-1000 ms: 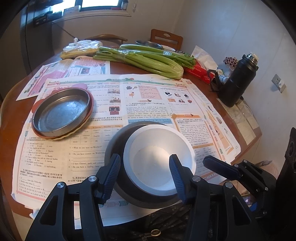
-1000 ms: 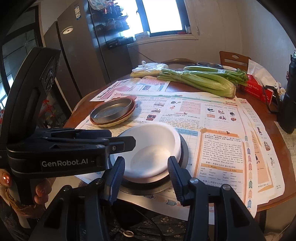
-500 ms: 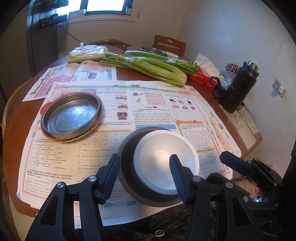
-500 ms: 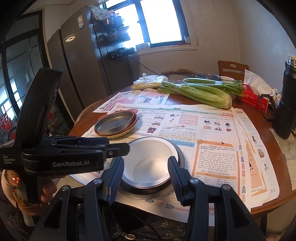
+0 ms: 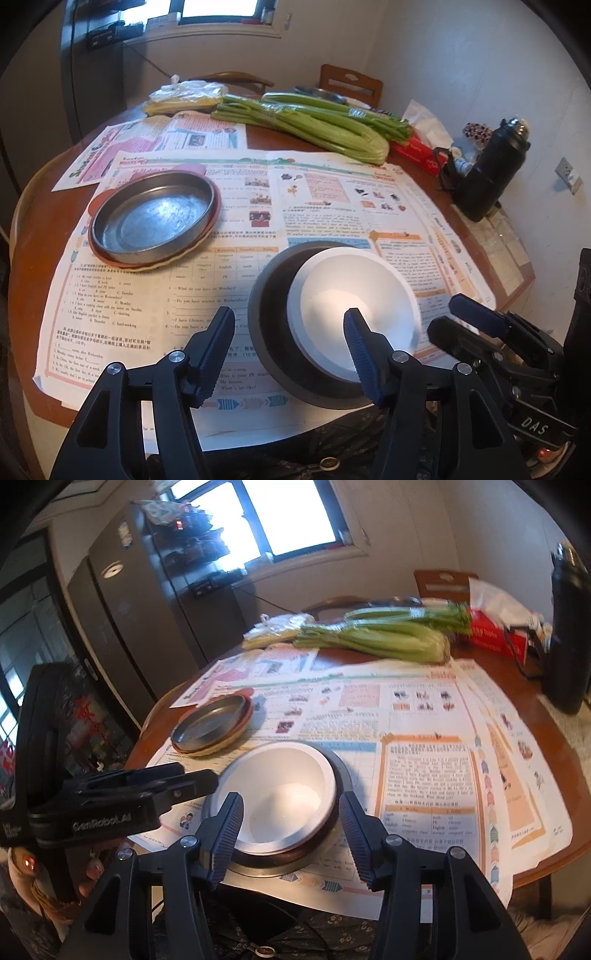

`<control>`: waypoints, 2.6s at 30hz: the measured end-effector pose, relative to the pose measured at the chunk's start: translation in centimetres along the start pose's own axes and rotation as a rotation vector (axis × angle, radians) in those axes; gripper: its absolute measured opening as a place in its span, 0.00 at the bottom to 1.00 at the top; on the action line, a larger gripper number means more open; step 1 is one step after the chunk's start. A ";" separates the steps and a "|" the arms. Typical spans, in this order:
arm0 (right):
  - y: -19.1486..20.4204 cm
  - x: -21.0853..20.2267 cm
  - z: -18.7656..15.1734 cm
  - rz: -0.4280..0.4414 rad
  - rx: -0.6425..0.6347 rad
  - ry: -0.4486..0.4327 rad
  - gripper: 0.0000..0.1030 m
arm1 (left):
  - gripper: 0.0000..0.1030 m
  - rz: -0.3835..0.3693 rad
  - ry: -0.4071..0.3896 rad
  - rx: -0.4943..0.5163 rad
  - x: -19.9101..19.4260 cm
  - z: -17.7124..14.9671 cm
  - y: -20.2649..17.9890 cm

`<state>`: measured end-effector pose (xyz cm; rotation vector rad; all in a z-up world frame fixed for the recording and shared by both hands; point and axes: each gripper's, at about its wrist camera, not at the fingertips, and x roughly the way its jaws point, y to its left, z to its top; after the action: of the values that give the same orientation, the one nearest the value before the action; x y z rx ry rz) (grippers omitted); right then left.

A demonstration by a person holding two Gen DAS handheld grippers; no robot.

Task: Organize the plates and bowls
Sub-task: 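Grasp the rim of the stacked steel and paper bowls with the left gripper, then lift the bowl stack off the newspaper with the left gripper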

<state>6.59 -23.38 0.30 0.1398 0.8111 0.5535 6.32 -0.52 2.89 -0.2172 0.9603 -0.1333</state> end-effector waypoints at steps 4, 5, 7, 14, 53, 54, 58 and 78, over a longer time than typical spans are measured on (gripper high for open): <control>-0.9 0.9 -0.1 -0.015 0.031 0.025 0.53 | 0.62 -0.003 0.011 -0.001 0.6 -0.1 -0.1; -1.1 1.1 -0.1 -0.009 0.043 0.034 0.53 | 0.62 -0.003 0.016 0.002 0.7 -0.2 -0.2; -1.3 1.4 -0.2 0.000 0.056 0.046 0.53 | 0.62 -0.005 0.022 0.007 0.9 -0.3 -0.4; -1.2 2.8 -0.7 -0.014 0.055 0.083 0.53 | 0.62 -0.002 0.027 0.013 1.8 -0.2 -0.3; -1.9 5.5 -1.8 0.029 0.076 0.139 0.60 | 0.63 -0.004 0.116 0.012 6.2 -1.1 -0.5; -2.0 5.6 -1.7 0.030 0.081 0.140 0.60 | 0.63 -0.007 0.116 0.013 6.2 -1.0 -0.6; -2.7 5.7 -1.8 0.050 0.102 0.142 0.60 | 0.62 -0.012 0.115 0.026 6.5 -0.7 -0.9; -3.7 6.3 -1.4 0.099 0.131 0.139 0.56 | 0.58 -0.081 0.092 0.046 7.4 0.1 -1.4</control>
<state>10.65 -23.34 -5.94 0.2652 0.9805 0.6087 10.56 -3.41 -2.56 -0.2085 1.0391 -0.2411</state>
